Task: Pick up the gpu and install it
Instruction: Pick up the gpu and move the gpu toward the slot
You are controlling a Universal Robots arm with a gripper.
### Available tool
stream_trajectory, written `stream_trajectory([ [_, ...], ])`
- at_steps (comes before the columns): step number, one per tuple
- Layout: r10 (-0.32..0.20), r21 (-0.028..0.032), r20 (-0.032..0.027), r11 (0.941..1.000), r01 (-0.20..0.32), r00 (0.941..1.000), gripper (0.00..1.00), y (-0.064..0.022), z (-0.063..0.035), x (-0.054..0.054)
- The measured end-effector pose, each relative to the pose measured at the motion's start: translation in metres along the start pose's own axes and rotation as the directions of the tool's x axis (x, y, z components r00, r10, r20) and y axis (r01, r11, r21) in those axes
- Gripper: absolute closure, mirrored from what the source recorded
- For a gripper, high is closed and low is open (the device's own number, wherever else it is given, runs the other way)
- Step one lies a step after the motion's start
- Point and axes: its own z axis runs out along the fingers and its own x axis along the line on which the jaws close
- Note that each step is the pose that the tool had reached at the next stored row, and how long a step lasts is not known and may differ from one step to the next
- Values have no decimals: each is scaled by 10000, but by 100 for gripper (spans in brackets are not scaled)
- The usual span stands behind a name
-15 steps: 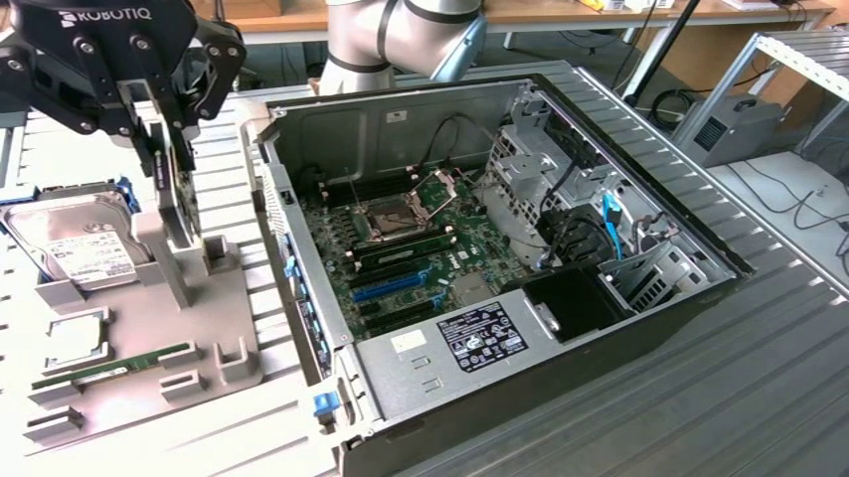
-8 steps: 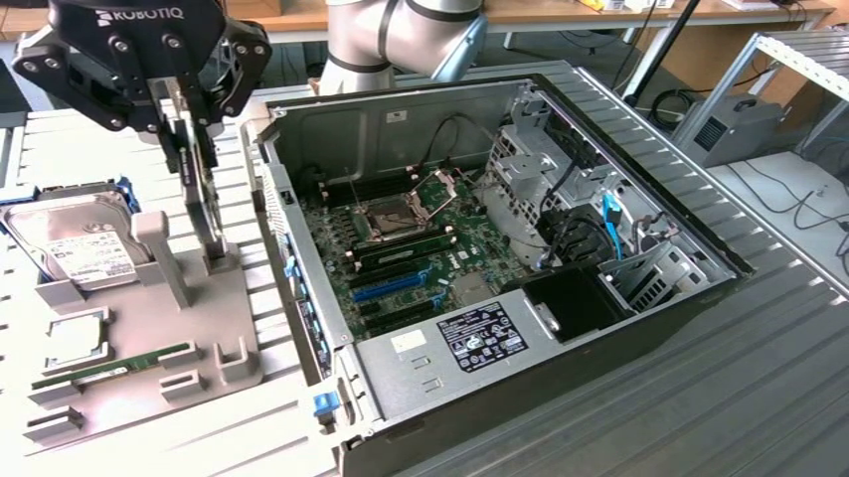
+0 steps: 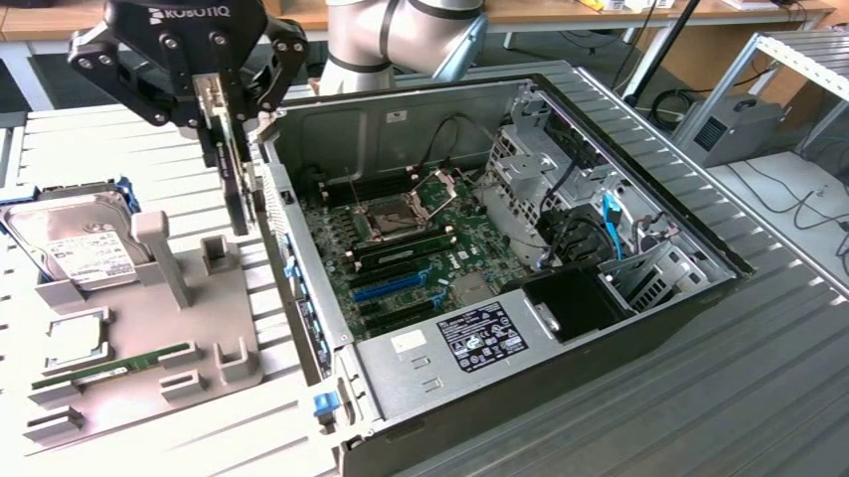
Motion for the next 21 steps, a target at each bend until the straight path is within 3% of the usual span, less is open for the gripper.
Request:
stream_trajectory([
  [21, 0, 0, 1, 10000, 0, 10000, 73, 23, 21, -725],
])
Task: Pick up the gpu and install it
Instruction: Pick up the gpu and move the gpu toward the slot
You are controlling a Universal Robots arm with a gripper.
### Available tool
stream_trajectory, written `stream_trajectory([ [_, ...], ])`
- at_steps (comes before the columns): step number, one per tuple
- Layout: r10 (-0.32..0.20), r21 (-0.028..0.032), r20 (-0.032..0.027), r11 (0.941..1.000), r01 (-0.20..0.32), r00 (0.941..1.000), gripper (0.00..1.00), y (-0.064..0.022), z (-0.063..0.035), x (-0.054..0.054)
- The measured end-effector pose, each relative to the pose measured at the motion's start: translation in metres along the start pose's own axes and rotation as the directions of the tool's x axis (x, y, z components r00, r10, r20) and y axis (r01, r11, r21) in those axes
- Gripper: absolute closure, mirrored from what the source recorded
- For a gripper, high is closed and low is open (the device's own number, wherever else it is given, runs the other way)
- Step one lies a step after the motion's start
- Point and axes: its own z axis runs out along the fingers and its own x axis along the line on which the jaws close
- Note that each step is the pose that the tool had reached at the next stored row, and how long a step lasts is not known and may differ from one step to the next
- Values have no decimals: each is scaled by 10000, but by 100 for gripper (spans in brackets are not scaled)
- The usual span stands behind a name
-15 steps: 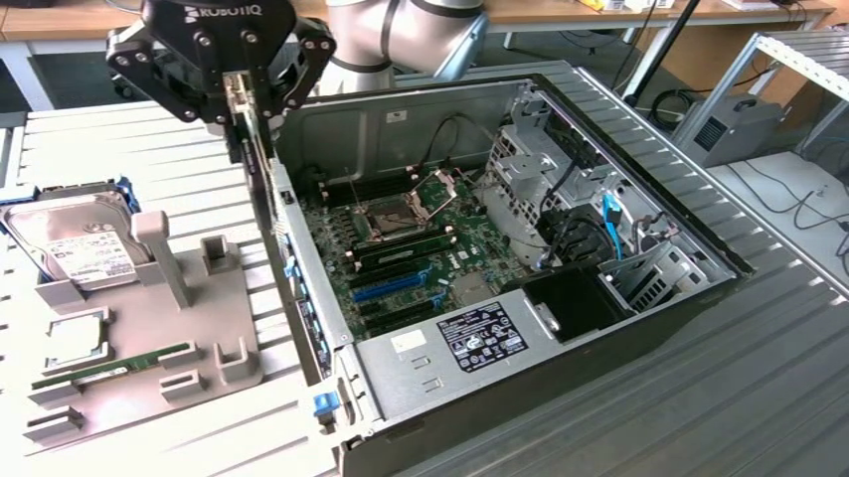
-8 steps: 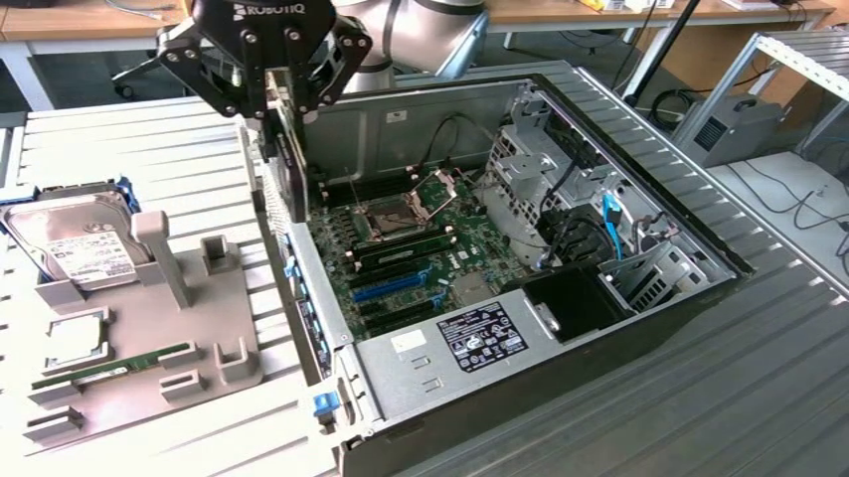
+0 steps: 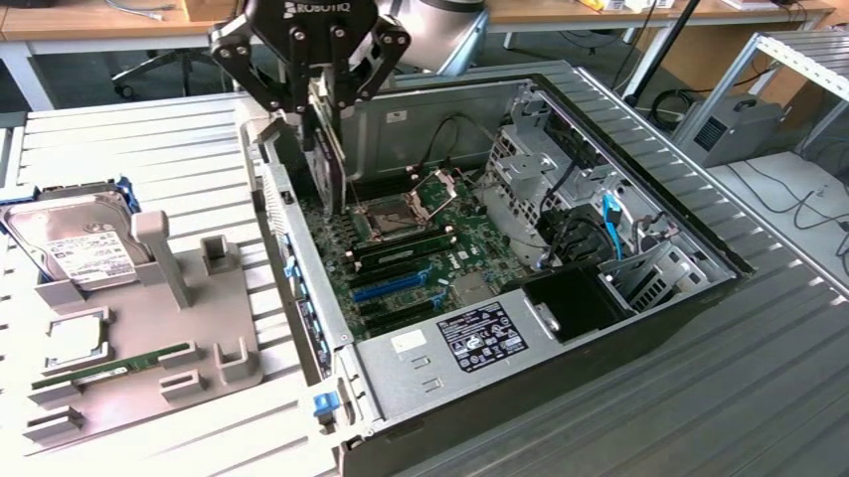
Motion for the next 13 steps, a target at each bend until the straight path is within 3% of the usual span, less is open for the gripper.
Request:
stream_trajectory([
  [11, 0, 1, -1, 10000, 0, 10000, 73, 13, 12, -450],
  [13, 0, 1, -1, 10000, 0, 10000, 73, 17, 16, -575],
])
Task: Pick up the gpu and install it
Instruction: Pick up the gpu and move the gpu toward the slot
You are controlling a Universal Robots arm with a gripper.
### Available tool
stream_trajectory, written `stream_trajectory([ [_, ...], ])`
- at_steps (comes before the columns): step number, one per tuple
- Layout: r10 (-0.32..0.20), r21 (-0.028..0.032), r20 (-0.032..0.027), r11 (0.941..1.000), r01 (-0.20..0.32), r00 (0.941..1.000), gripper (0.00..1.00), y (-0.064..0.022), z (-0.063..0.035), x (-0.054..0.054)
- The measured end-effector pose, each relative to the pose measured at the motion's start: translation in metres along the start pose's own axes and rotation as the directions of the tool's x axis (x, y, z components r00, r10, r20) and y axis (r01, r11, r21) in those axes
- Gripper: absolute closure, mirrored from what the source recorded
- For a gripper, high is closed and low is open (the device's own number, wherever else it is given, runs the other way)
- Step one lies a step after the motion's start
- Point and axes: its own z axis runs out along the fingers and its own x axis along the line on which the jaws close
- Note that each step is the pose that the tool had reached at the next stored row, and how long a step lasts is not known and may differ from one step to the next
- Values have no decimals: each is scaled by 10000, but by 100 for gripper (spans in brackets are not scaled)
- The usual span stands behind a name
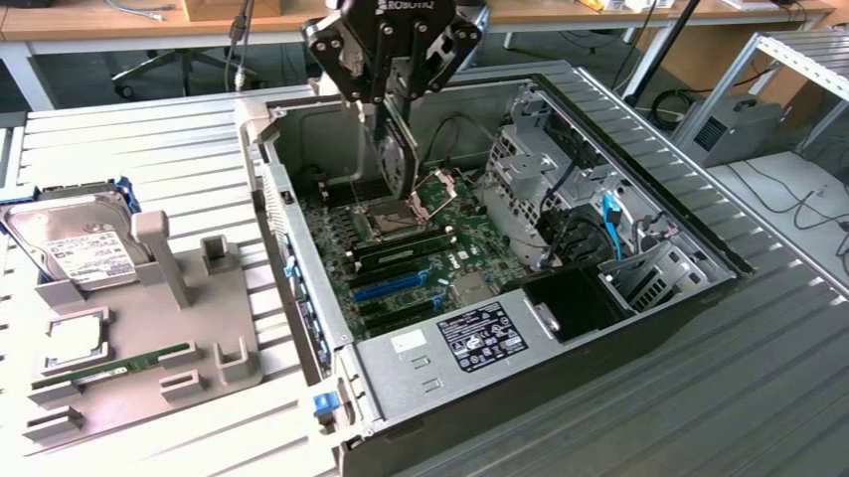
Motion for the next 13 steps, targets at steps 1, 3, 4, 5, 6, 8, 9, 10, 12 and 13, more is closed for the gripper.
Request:
stream_trajectory([
  [1, 0, -1, 1, 10000, 0, 10000, 73, 1, 2, -40],
  [3, 0, 0, 0, 10000, 0, 10000, 73, 4, 4, -140],
  [4, 0, 0, 0, 10000, 0, 10000, 73, 5, 6, -189],
  [5, 0, -1, 1, 10000, 0, 10000, 73, 7, 7, -230],
  [6, 1, -1, 1, 10000, -1, 10000, 73, 8, 8, -270],
  [8, 0, -1, 1, 10000, 0, 10000, 73, 10, 10, -348],
  [9, 0, 0, 0, 10000, 0, 10000, 73, 11, 11, -393],
  [10, 0, 1, 0, 10000, 0, 10000, 73, 13, 12, -435],
  [12, 0, 0, 1, 10000, 0, 10000, 73, 16, 15, -538],
  [13, 0, 0, 1, 10000, 0, 10000, 73, 17, 17, -595],
])
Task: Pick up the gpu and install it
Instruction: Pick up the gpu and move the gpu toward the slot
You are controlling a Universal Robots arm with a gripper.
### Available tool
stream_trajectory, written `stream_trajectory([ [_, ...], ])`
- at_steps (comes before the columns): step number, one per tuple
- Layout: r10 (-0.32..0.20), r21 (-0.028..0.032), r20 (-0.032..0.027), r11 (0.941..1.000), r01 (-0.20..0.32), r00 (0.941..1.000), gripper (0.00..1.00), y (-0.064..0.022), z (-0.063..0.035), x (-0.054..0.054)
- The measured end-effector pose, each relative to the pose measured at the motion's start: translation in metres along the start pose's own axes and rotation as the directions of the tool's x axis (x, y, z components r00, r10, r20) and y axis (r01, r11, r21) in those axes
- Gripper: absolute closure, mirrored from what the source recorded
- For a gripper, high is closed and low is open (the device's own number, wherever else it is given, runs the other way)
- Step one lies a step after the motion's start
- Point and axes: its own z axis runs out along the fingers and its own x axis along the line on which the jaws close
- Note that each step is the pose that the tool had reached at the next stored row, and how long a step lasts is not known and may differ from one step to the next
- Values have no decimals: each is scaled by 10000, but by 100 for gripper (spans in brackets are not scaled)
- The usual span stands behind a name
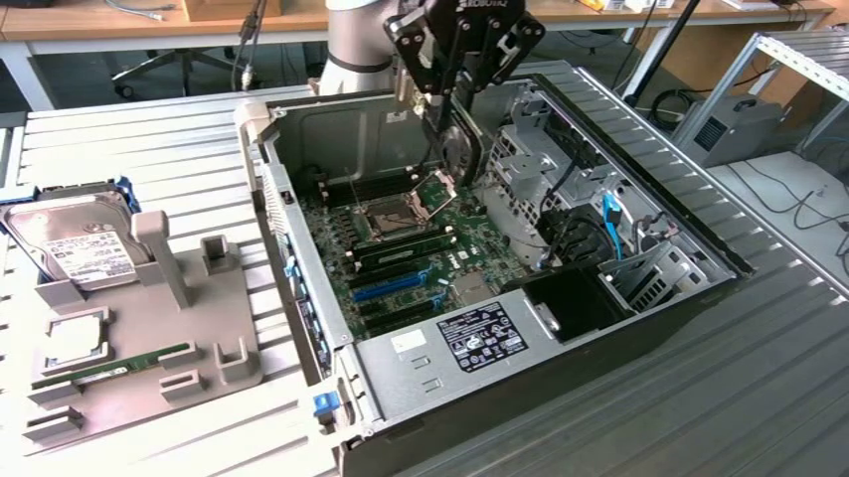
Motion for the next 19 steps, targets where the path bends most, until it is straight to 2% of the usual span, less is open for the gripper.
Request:
stream_trajectory([
  [6, 0, 0, 0, 10000, 0, 10000, 73, 8, 7, -272],
  [12, 0, 0, 0, 10000, 0, 10000, 73, 19, 18, -642],
  [19, 0, 1, -1, 10000, 0, 10000, 73, 26, 24, -882],
])
